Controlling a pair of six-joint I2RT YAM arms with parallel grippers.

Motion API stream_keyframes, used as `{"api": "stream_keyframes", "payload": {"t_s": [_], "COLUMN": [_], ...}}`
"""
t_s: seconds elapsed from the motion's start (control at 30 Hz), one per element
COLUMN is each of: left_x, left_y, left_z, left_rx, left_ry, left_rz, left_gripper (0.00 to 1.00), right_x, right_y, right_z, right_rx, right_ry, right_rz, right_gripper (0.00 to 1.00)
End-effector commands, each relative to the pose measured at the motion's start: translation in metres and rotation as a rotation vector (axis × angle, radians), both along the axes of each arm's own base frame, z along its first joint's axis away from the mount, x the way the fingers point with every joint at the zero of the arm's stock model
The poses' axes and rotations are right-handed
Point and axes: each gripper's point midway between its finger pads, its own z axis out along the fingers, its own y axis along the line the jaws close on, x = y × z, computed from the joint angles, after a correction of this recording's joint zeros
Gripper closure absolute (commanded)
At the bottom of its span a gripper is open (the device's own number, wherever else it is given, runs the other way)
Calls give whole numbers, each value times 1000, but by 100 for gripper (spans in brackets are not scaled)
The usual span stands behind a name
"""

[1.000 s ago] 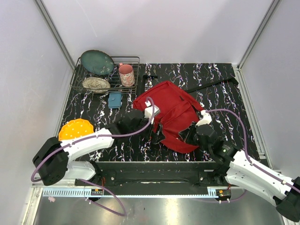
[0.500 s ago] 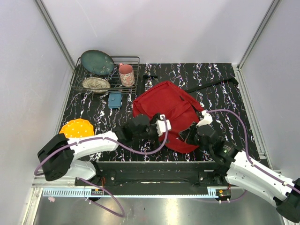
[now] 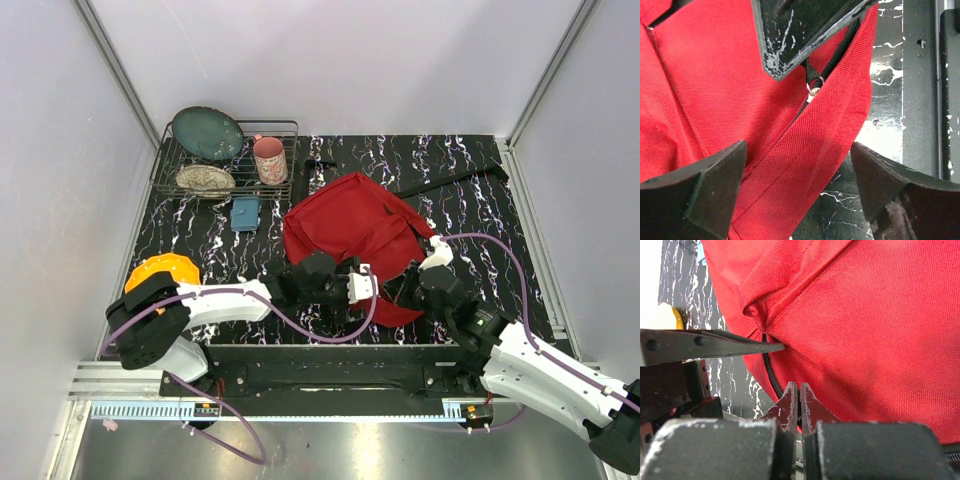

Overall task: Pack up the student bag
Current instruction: Zip the student bag at the center of the board.

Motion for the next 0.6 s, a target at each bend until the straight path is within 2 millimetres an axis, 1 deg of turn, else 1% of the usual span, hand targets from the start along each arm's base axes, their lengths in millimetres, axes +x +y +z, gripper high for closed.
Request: {"api": "stream_keyframes", "payload": {"t_s": [0.0, 0.03, 0.1, 0.13, 0.23, 0.27, 0.3, 0.33, 0.37, 0.4, 0.5, 0.53, 0.57], "left_x": [4, 4, 3, 3, 4, 4, 4, 8, 8, 9, 11, 16, 16], "left_y": [-19, -18, -16, -15, -10, -8, -6, -4, 0, 1, 9, 12, 16], "left_z": [17, 14, 11, 11, 11, 10, 11, 11, 8, 11, 10, 10, 6], "left_rx": [-34, -20, -13, -15, -18, -12, -14, -14, -9, -18, -28, -29, -20], "left_ry": [-12, -2, 21, 25, 48, 54, 61, 56, 60, 59, 52, 41, 43], "left_rz": [-39, -32, -16, -8, 34, 42, 60, 91, 102, 115, 155, 188, 201], "left_gripper": [17, 27, 38, 52, 81, 97, 100, 100, 100, 100, 100, 100, 100], "right_x": [7, 7, 7, 7, 8, 7, 7, 7, 6, 5, 1, -1, -2], "right_y": [-1, -1, -2, -3, -5, -5, -5, -4, -3, -3, -4, -6, -8], "right_z": [14, 15, 17, 15, 15, 14, 14, 15, 14, 13, 13, 14, 14], "right_rx": [24, 23, 24, 18, 12, 10, 9, 9, 6, 3, 13, 33, 41], "right_ry": [-34, -33, -40, -36, -44, -45, -47, -56, -51, -50, -52, -55, -58], "right_rz": [-30, -30, -35, -36, -43, -39, -34, -25, -16, -10, -2, -8, -17], "right_gripper": [100, 100, 100, 100, 100, 100, 100, 100, 100, 100, 100, 100, 100]}}
